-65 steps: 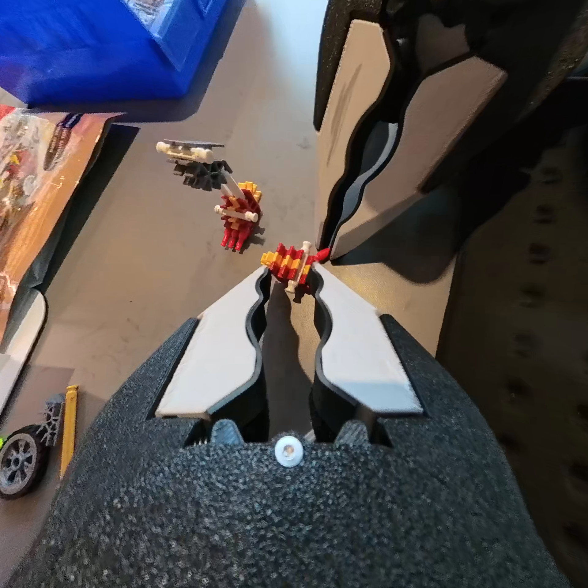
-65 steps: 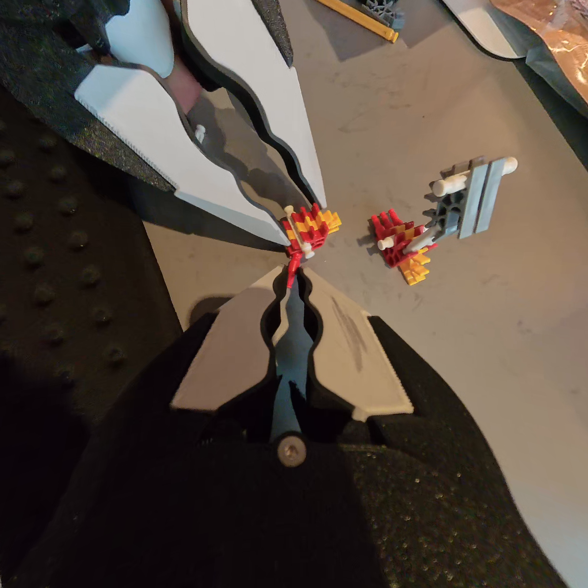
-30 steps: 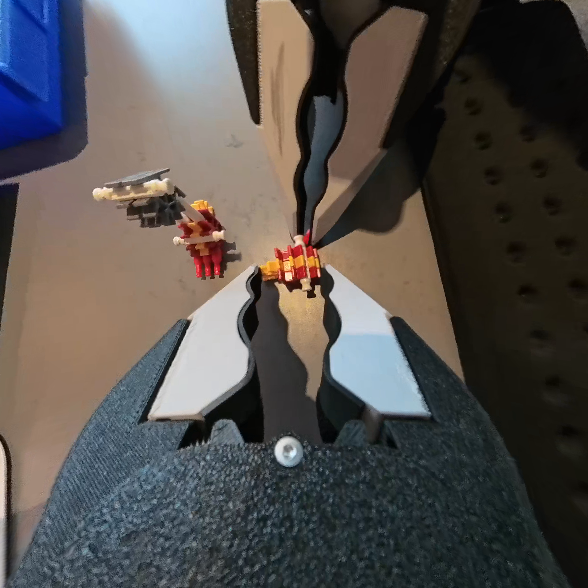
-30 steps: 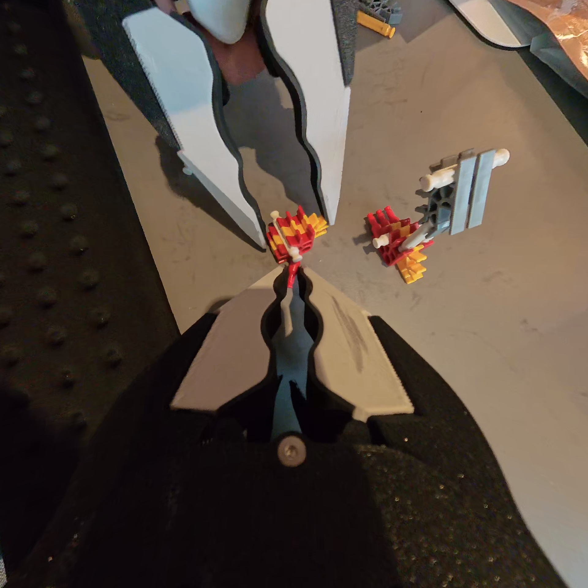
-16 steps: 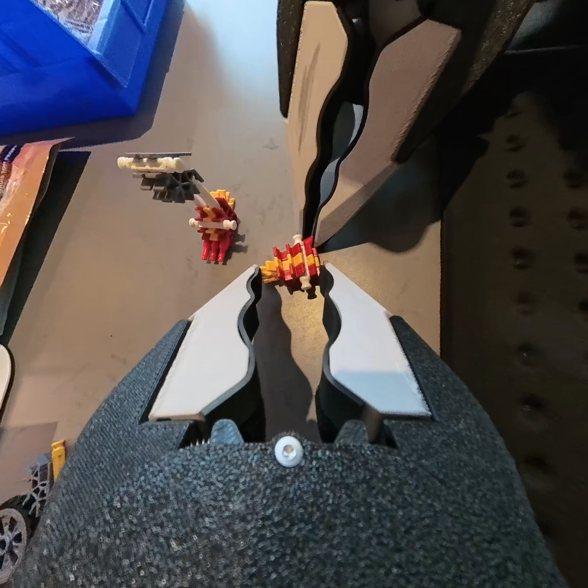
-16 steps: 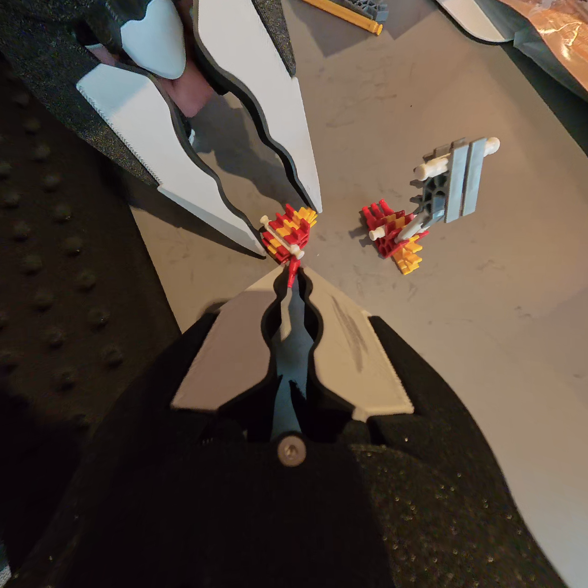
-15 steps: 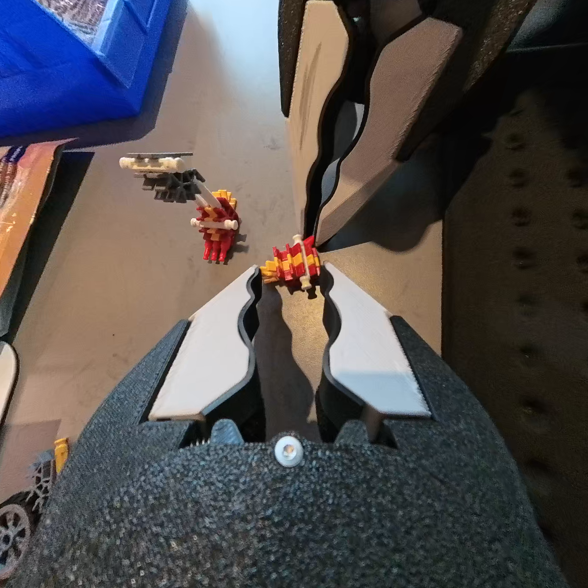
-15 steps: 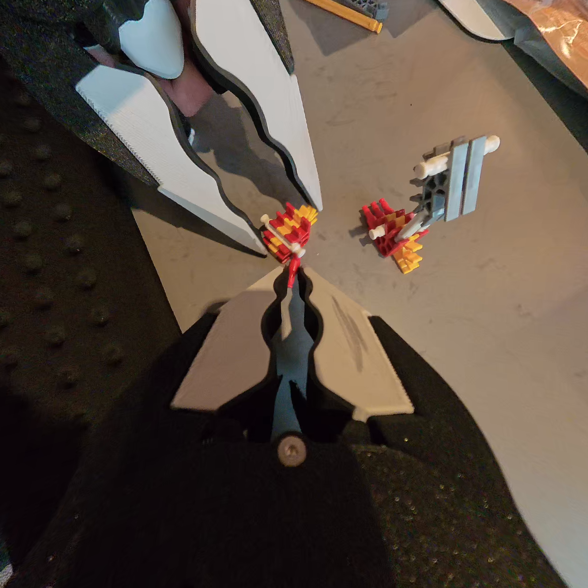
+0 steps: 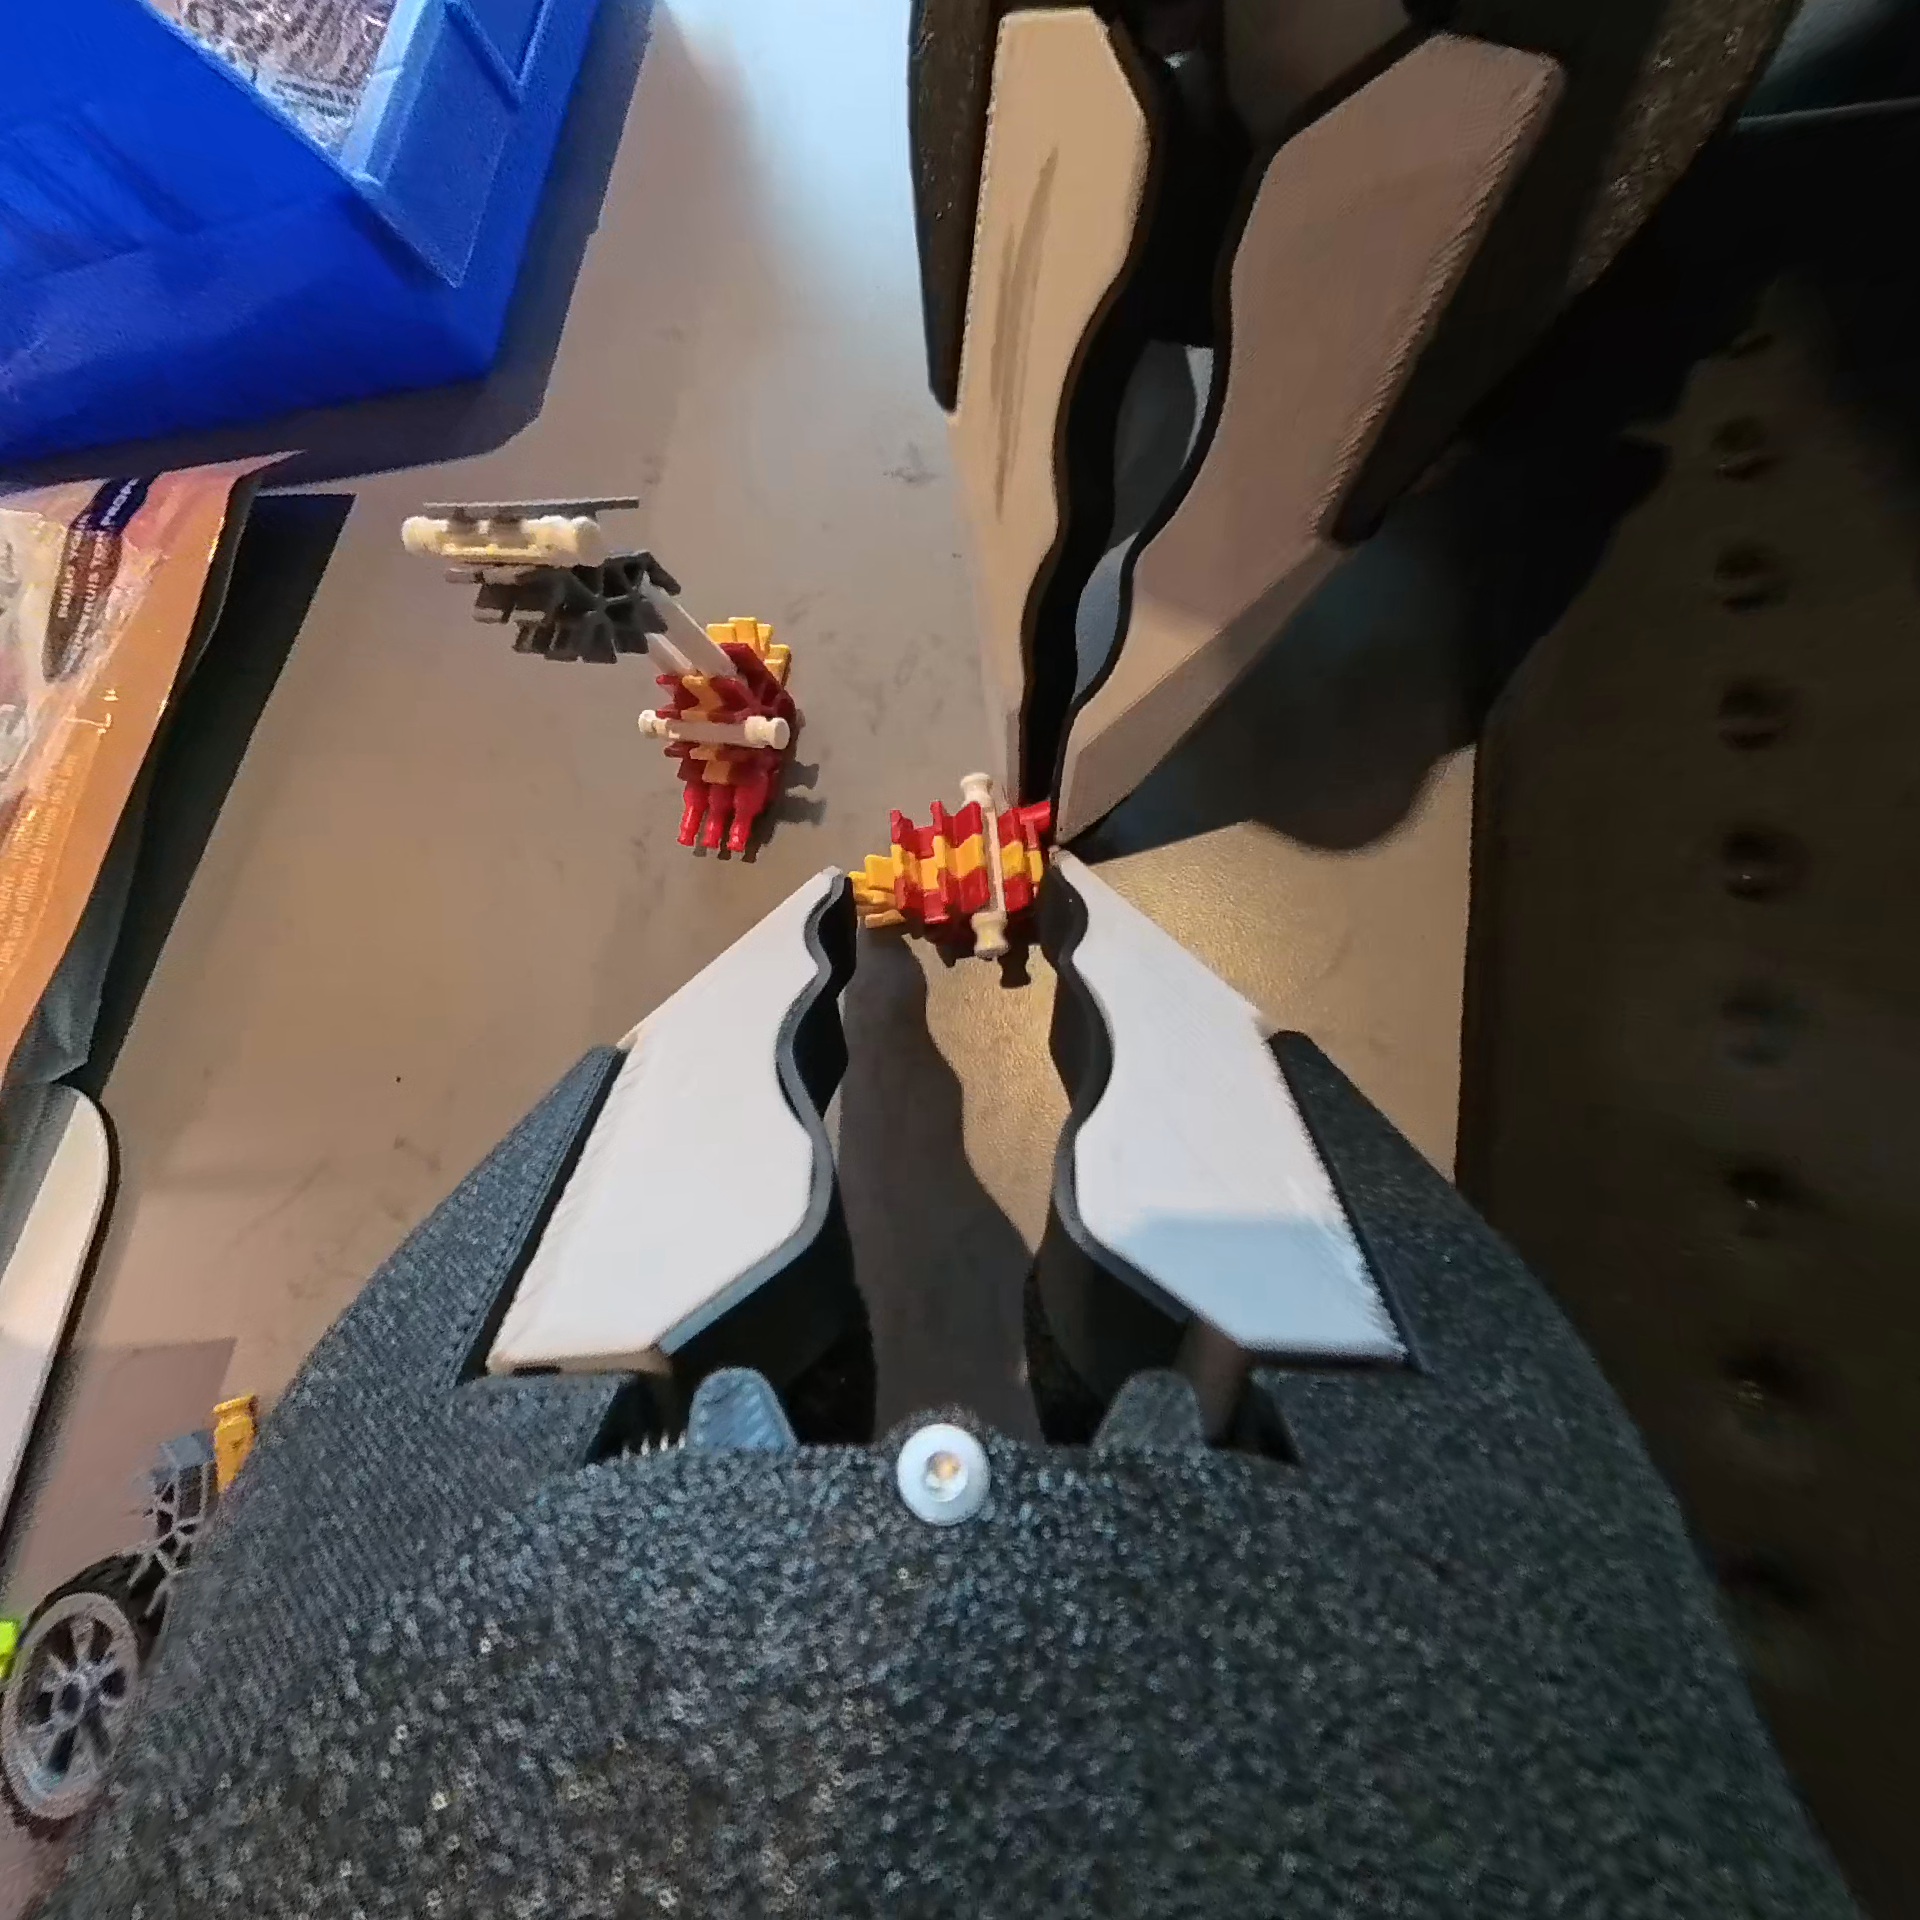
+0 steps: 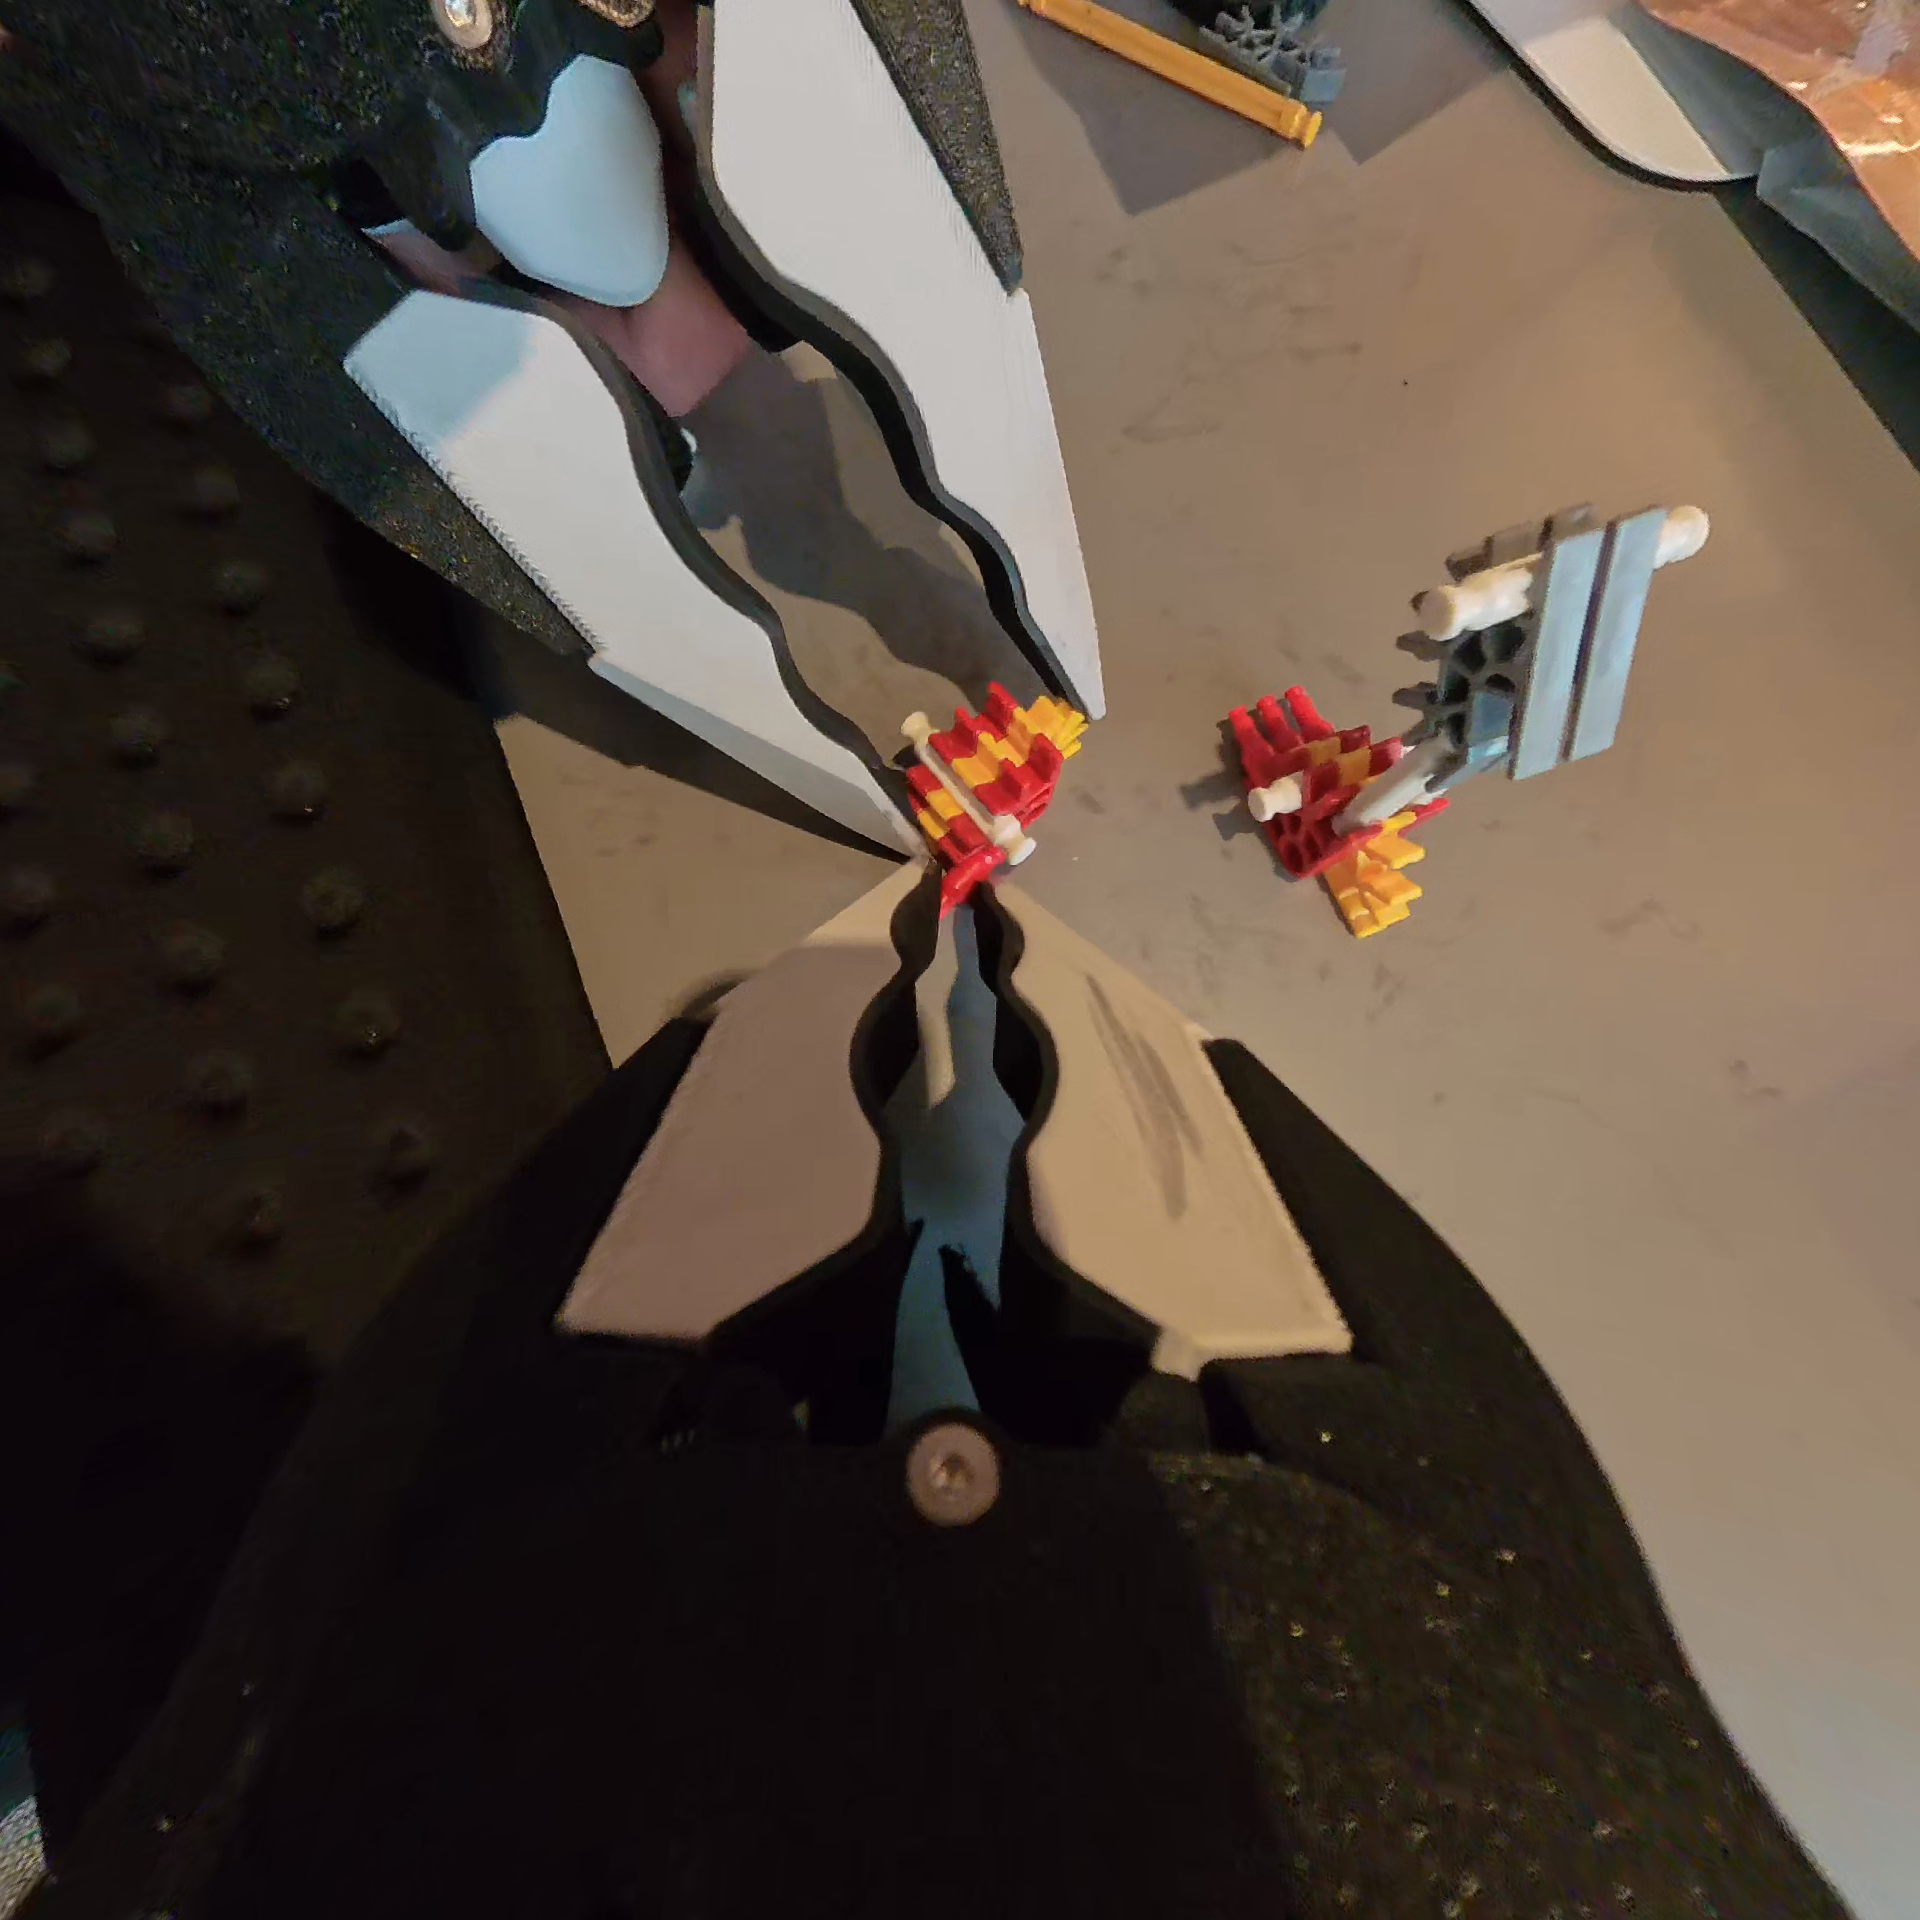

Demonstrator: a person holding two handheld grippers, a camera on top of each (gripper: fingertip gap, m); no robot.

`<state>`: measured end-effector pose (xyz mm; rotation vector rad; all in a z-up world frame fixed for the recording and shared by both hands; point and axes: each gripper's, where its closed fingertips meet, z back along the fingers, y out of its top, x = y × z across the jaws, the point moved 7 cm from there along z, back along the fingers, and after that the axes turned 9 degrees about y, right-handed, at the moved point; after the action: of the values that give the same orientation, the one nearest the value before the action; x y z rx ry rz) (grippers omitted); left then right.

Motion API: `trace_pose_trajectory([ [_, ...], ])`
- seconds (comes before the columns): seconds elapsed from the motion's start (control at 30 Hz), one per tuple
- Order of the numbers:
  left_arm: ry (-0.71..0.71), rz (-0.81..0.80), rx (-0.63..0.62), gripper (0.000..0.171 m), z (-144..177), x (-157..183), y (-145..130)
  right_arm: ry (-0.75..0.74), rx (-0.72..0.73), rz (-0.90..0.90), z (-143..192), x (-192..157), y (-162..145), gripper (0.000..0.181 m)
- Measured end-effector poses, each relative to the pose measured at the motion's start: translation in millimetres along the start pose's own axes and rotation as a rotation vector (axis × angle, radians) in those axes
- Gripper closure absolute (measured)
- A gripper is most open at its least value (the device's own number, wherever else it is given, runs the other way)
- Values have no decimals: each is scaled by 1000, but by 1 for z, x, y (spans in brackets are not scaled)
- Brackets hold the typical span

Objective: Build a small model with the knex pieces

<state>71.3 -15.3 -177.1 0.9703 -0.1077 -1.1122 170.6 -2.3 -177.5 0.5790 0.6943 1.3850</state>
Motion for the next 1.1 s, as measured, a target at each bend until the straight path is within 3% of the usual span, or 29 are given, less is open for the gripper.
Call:
trace_pose_trajectory([
  [0.33, 20, 2, -6, 136, 0, 1, 0, 4, -8, 34, -1, 0, 0, 177],
  [0.5, -46, 37, -10, 133, 1, -3, 1, 13, -12, 28, -2, 1, 0, 176],
  [0.57, -93, 36, -9, 109, 3, -3, 1, 18, -11, 22, -2, 1, 0, 176],
  [0.67, -168, 18, -27, 106, 8, -2, 0, 18, -11, 22, -2, 1, 0, 176],
  [0.87, -225, -134, -23, 122, 15, -25, -2, 22, -11, 19, -2, 2, 0, 176],
  [1.1, -335, -338, -35, 136, 1, -25, 0, 25, -11, 18, -2, 2, 0, 176],
])
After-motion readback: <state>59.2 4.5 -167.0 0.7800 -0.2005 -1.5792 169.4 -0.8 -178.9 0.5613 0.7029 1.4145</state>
